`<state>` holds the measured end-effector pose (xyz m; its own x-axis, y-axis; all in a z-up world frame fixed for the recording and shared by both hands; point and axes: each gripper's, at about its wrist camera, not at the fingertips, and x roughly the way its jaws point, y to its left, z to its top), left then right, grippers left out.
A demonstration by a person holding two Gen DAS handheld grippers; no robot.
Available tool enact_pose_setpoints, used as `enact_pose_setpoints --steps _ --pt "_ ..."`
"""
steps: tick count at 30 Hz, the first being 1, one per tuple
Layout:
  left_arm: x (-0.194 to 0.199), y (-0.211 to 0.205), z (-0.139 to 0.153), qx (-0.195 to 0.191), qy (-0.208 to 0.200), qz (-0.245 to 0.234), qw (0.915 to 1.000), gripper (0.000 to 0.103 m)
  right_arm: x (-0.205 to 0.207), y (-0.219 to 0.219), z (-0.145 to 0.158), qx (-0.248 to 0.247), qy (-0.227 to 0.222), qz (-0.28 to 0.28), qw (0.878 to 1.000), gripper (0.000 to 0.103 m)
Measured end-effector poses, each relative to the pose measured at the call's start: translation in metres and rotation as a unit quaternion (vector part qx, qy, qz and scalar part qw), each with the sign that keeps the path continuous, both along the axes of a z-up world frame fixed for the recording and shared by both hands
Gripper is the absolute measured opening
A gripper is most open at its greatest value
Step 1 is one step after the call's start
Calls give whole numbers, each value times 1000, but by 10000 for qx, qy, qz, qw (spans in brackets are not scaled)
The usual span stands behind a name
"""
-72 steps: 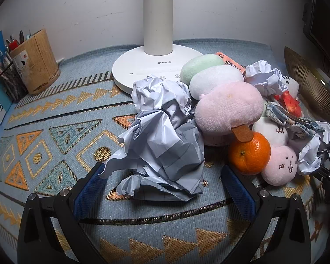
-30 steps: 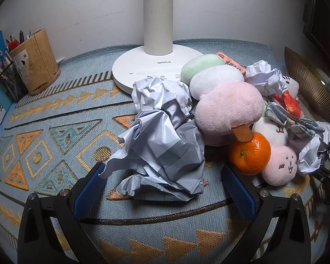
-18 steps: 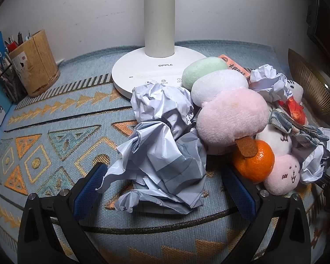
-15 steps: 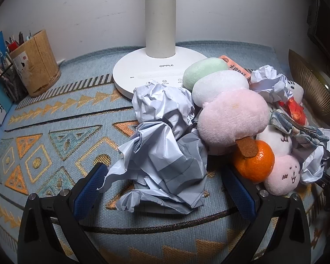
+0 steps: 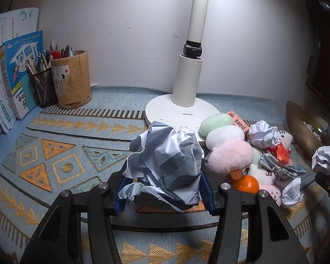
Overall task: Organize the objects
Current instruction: 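Close the right tool on the red-inked paper ball while the left tool grasps its ball, then carry both paper balls over the woven bowl and open both tools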
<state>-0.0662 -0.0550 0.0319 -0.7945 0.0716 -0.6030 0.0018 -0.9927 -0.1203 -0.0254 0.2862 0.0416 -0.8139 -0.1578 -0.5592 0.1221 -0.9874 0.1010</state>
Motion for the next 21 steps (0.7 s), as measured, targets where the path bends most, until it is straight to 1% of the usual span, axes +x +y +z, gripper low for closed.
enact_pose_setpoints --steps 2,3,5,7,11,16,18,21 --pt "2 -3 1 164 60 -52 9998 51 -8 -6 0 23 8 53 10000 31" --pt "4 -7 2 269 161 -84 9995 51 -9 -7 0 47 -2 61 10000 31" --pt "17 -11 8 505 526 -201 9971 52 -9 -8 -1 61 -24 114 9999 31" --pt "23 -11 12 561 758 -227 9953 52 -6 -7 0 28 -10 197 9998 31" --pt "18 -7 10 510 636 -251 9964 52 -3 -10 1 -15 89 323 9994 31" --pt "20 -7 11 462 704 -190 9963 52 -4 -14 0 32 42 431 9991 31" --pt "29 -4 15 298 945 -95 9950 52 -3 -14 0 10 70 477 9988 31" --pt "41 9 22 -108 1283 -53 9917 52 1 -13 2 -14 185 508 9985 31"
